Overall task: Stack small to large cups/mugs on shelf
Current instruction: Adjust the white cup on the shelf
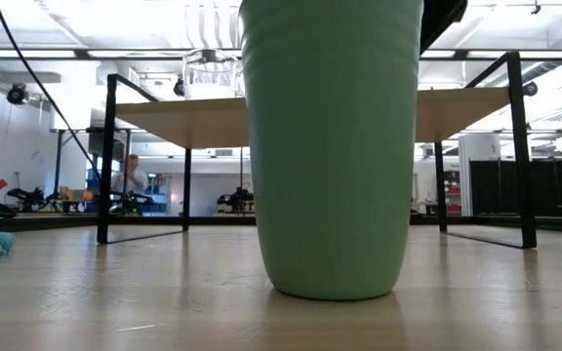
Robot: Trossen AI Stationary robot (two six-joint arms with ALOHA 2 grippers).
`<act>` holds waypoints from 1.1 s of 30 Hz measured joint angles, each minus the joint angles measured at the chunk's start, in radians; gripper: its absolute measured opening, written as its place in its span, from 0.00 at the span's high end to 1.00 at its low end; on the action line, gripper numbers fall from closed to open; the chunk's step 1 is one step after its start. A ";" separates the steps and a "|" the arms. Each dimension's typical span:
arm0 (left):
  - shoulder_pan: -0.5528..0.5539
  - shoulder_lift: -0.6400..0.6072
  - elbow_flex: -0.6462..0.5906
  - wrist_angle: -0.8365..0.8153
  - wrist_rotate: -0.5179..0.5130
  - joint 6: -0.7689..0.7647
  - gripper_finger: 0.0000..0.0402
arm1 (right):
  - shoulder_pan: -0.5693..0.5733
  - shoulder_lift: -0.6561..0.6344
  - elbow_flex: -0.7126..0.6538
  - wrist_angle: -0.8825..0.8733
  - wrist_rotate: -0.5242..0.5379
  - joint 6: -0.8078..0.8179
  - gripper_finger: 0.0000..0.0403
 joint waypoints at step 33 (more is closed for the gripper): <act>0.000 -0.001 0.000 0.005 0.000 0.001 0.81 | -0.147 0.108 -0.042 0.368 -0.114 -0.142 0.82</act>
